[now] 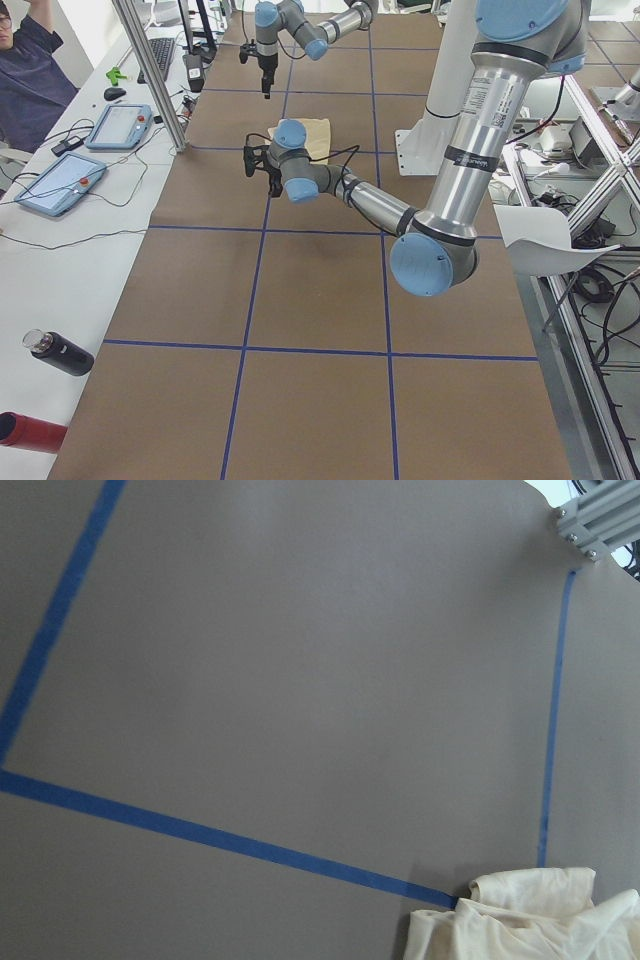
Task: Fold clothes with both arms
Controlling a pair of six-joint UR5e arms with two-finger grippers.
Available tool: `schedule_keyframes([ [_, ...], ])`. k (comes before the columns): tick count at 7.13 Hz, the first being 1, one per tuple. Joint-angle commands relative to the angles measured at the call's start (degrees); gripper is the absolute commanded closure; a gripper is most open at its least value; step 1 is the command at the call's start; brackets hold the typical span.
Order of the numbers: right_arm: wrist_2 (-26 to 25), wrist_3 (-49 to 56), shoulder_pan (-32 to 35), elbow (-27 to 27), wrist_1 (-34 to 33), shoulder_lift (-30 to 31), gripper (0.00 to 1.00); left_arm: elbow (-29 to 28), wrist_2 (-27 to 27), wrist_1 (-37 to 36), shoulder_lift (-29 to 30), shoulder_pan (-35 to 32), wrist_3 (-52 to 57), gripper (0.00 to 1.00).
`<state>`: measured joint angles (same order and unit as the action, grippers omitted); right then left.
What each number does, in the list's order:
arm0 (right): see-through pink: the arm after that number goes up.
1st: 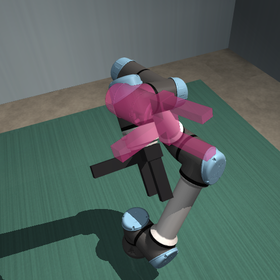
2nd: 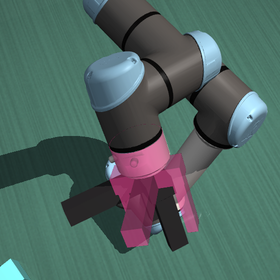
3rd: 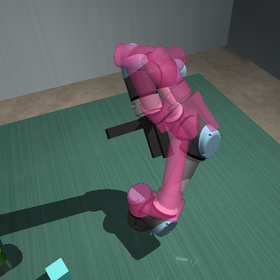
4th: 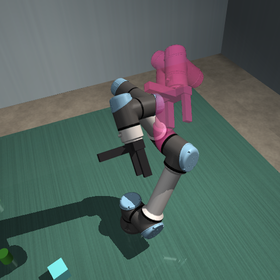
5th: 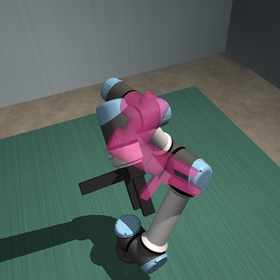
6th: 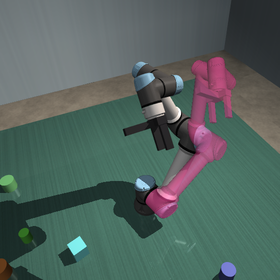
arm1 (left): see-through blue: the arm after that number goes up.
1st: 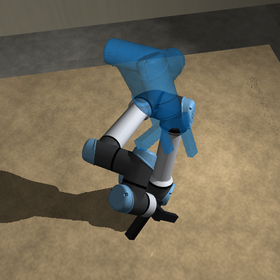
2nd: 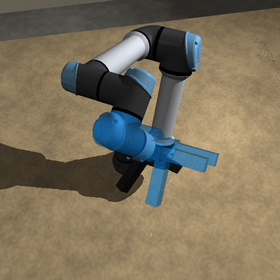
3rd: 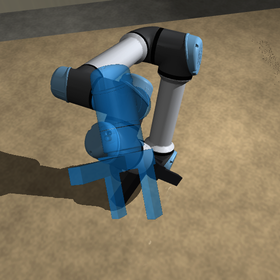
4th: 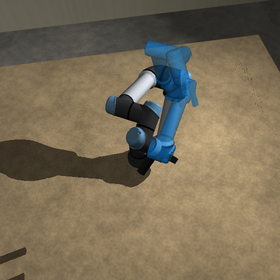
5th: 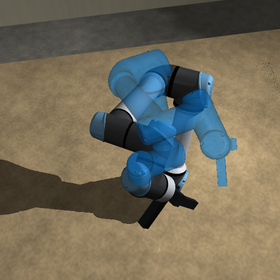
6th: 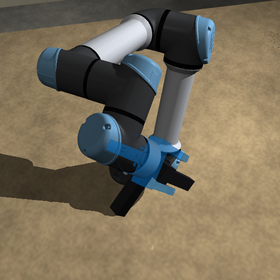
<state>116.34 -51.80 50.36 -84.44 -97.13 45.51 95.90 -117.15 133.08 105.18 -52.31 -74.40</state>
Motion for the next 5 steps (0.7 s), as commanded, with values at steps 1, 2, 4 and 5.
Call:
schedule_keyframes([
  [1, 4.32, 16.29, 10.06, -10.19, -1.75, 14.20, 0.00, 1.31, -0.18, -0.02, -7.41, -6.53, 19.47, 0.00],
  [2, 8.60, 25.78, 15.24, -10.30, -1.66, 18.61, 0.00, 0.69, -0.18, -0.36, -8.92, -11.44, 27.91, 0.00],
  [4, 11.19, 45.13, 23.35, -9.95, -1.66, 27.49, 0.00, -4.03, -5.32, -0.28, -10.08, -21.46, 38.55, 0.00],
  [5, 11.80, 51.39, 27.65, -9.86, -1.66, 29.88, 0.00, -7.19, -6.84, -0.37, -10.08, -25.78, 51.94, 0.00],
])
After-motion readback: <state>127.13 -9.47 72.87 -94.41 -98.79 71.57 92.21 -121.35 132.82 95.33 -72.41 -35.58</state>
